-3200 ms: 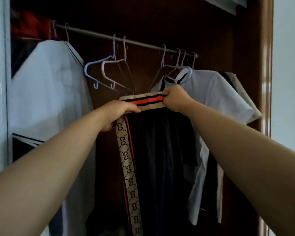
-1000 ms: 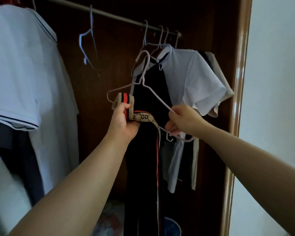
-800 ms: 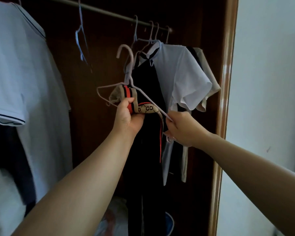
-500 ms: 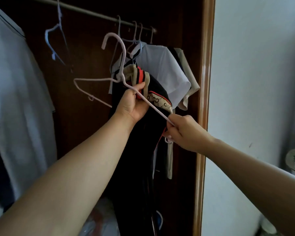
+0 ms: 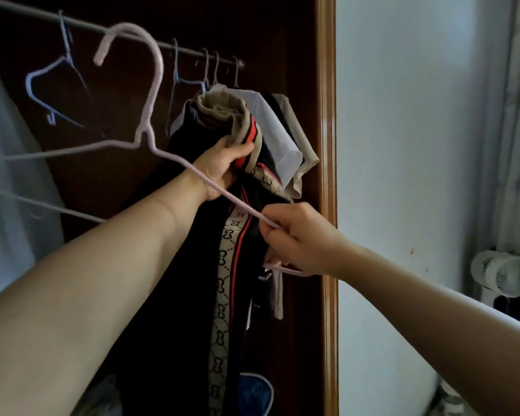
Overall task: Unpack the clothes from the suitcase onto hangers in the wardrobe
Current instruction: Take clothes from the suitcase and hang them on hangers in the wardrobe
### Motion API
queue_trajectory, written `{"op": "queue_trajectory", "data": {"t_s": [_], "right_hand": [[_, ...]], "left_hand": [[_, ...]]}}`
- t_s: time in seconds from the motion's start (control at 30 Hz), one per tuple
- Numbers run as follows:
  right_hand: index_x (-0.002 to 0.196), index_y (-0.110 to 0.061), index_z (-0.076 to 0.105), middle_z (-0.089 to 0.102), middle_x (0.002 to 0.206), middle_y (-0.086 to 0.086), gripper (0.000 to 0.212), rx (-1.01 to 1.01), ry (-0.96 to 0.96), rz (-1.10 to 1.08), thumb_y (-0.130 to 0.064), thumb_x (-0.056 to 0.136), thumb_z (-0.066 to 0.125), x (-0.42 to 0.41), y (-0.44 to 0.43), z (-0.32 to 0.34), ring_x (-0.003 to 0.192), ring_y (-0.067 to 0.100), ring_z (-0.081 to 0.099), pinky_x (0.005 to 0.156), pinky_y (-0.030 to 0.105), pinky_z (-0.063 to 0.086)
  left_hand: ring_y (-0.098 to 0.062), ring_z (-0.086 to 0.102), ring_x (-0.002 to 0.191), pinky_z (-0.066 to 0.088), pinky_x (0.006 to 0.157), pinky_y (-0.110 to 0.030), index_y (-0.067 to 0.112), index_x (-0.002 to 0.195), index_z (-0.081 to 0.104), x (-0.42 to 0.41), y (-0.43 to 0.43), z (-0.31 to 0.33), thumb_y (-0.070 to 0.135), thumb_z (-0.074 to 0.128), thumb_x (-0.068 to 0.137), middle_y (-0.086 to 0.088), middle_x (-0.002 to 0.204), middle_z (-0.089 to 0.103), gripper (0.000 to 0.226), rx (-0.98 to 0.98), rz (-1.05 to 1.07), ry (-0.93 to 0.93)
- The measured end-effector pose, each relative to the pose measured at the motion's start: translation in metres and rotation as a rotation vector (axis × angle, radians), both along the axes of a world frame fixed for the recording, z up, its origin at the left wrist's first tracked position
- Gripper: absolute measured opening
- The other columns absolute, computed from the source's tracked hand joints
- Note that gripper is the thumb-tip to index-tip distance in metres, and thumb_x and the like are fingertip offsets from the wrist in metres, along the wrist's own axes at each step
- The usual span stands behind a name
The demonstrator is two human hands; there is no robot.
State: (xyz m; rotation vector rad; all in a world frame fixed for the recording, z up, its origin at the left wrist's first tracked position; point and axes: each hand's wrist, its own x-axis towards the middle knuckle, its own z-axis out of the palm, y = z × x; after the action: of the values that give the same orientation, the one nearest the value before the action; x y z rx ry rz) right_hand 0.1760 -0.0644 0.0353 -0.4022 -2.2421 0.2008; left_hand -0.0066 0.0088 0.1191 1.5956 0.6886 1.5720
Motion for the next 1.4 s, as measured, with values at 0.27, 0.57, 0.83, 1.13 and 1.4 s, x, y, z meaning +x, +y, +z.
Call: {"op": "queue_trajectory", "data": {"t_s": [0.27, 0.57, 0.83, 1.13, 1.4], "right_hand": [[0.072, -0.01, 0.056, 0.064, 0.063, 0.009, 0.025, -0.161, 0.007, -0.134, -0.008, 0.096, 0.047, -0.007, -0.007, 0.033, 0.06, 0.023, 0.071, 0.063, 0.049, 0.058], [0.079, -0.001, 0.056, 0.065, 0.064, 0.013, 0.021, -0.46, 0.075, -0.273, -0.008, 0.096, 0.048, -0.01, 0.007, 0.061, 0.061, 0.033, 0.072, 0.066, 0.04, 0.062], [0.08, -0.001, 0.055, 0.061, 0.062, 0.013, 0.02, -0.54, 0.221, -0.182, -0.006, 0.098, 0.048, -0.031, 0.004, 0.077, 0.058, 0.033, 0.071, 0.049, 0.026, 0.057], [0.088, -0.001, 0.056, 0.058, 0.061, 0.012, 0.013, -0.499, 0.249, -0.185, -0.007, 0.098, 0.049, -0.051, 0.013, 0.087, 0.054, 0.03, 0.069, 0.059, 0.037, 0.061], [0.089, 0.003, 0.059, 0.064, 0.065, 0.013, 0.017, -0.471, 0.215, -0.339, -0.008, 0.097, 0.05, -0.041, 0.025, 0.083, 0.06, 0.032, 0.071, 0.061, 0.037, 0.062]], "left_hand": [[-0.02, 0.047, 0.13, 0.04, 0.105, -0.039, 0.026, 0.146, 0.034, -0.028, -0.02, -0.011, 0.029, 0.053, 0.097, 0.004, 0.144, 0.042, 0.053, -0.271, 0.305, 1.05], [-0.019, 0.061, 0.083, 0.045, 0.072, -0.031, 0.017, 0.087, 0.07, -0.088, -0.077, -0.018, 0.028, 0.053, 0.093, -0.001, 0.09, 0.066, 0.022, 0.198, 1.071, 1.085], [-0.014, 0.059, 0.075, 0.042, 0.063, -0.024, 0.011, 0.104, 0.059, -0.132, -0.091, -0.093, 0.055, 0.05, 0.092, -0.003, 0.093, 0.061, 0.046, -0.106, 0.747, 0.262], [-0.011, 0.06, 0.112, 0.046, 0.088, -0.023, 0.02, 0.137, 0.047, -0.115, -0.079, -0.09, 0.054, 0.064, 0.08, 0.006, 0.125, 0.062, 0.068, -0.195, 0.371, 0.176], [-0.017, 0.066, 0.108, 0.047, 0.095, -0.032, 0.02, 0.122, 0.065, -0.119, -0.077, -0.091, 0.04, 0.056, 0.091, -0.001, 0.118, 0.069, 0.038, -0.454, 0.013, 0.276]]}}
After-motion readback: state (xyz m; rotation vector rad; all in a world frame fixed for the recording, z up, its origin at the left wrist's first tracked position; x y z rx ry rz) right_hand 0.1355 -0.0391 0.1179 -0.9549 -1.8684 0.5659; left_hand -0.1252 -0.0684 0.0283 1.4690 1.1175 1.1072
